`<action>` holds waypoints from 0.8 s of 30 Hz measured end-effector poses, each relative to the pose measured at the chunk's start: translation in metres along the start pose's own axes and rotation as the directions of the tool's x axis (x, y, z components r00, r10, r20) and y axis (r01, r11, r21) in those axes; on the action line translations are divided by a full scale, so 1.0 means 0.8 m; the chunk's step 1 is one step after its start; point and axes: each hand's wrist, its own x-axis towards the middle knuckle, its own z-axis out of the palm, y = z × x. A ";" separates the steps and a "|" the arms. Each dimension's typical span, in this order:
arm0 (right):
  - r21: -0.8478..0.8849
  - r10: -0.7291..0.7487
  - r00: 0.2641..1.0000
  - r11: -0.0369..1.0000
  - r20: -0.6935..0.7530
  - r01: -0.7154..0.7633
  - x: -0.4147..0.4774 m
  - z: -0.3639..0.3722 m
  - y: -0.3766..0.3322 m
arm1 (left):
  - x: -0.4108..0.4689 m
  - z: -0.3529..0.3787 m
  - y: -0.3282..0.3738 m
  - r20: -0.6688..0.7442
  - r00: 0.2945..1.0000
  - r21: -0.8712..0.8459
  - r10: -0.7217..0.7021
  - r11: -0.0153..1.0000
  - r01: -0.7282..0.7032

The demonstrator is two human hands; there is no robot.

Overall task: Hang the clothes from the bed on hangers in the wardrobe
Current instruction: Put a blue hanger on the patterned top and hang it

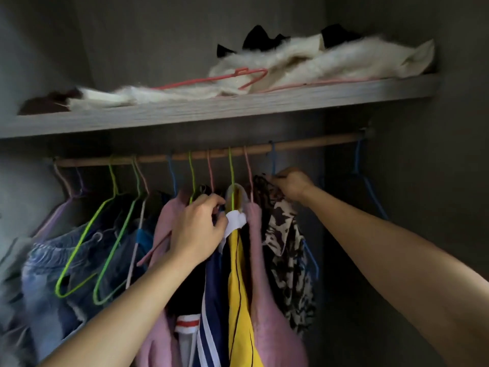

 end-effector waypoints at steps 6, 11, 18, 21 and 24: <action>-0.528 -0.208 0.822 0.840 -0.530 -0.128 -0.045 -0.090 -0.002 | 0.036 0.038 0.028 0.027 0.941 -0.066 0.337 0.940 -0.334; -0.734 0.039 0.858 0.499 -0.512 -0.461 -0.075 -0.113 0.042 | 0.036 0.072 0.043 0.191 0.885 -0.094 0.425 0.905 -0.414; -0.535 0.186 0.787 0.640 -0.588 -0.551 -0.093 -0.103 0.051 | 0.039 0.080 0.030 0.178 0.849 -0.192 0.497 0.864 -0.466; -0.520 0.118 0.786 0.689 -0.607 -0.505 -0.107 -0.112 0.026 | 0.038 0.075 0.027 0.182 0.854 -0.225 0.487 0.866 -0.446; -0.521 0.046 0.806 0.741 -0.590 -0.423 -0.137 -0.117 0.006 | 0.036 0.065 0.029 0.204 0.862 -0.240 0.464 0.877 -0.415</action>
